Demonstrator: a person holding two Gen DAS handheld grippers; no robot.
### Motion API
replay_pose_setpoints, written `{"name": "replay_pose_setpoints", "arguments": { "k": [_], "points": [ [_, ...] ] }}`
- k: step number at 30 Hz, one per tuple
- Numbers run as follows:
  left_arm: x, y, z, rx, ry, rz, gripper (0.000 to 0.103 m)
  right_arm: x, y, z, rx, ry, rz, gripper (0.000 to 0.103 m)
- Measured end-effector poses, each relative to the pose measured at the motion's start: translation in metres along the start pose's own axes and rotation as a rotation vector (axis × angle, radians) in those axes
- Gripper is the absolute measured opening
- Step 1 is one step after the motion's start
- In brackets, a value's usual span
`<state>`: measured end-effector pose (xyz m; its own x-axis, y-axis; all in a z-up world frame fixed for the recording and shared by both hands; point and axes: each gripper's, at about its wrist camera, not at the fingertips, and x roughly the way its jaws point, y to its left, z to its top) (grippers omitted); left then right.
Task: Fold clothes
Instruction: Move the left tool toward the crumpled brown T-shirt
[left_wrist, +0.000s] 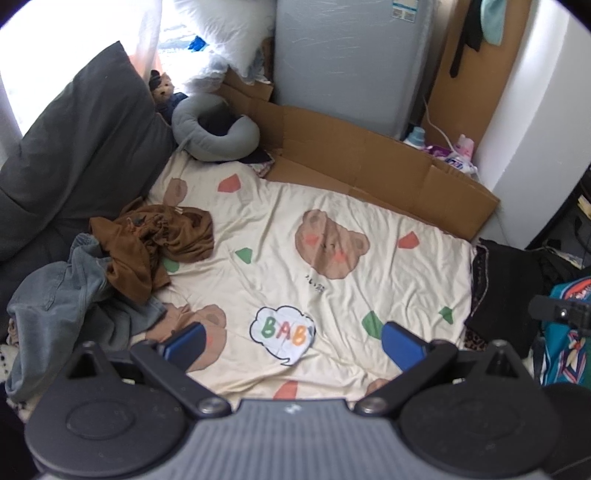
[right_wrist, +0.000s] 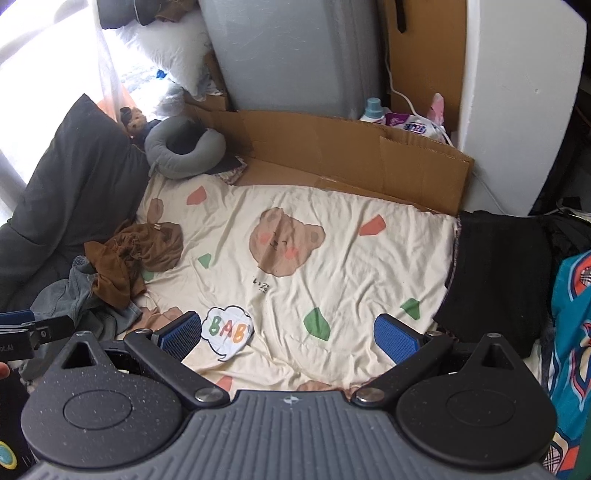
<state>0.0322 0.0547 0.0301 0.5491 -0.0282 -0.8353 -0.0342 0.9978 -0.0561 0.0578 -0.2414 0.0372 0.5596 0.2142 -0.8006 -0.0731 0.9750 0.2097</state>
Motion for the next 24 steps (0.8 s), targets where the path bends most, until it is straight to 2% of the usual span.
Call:
{"name": "replay_pose_setpoints", "arguments": {
  "k": [10,16,24],
  "points": [
    [0.008,0.022,0.013,-0.015,-0.004,0.013,0.102,0.017,0.004,0.019,0.016,0.013,0.024,0.103],
    [0.014,0.04,0.027,-0.063,-0.023,0.041,0.102,0.028,0.007,0.034,0.005,0.008,0.03,0.103],
    [0.029,0.06,0.035,-0.115,-0.017,0.034,0.102,0.051,0.003,0.052,-0.005,0.027,0.051,0.102]
  ]
}}
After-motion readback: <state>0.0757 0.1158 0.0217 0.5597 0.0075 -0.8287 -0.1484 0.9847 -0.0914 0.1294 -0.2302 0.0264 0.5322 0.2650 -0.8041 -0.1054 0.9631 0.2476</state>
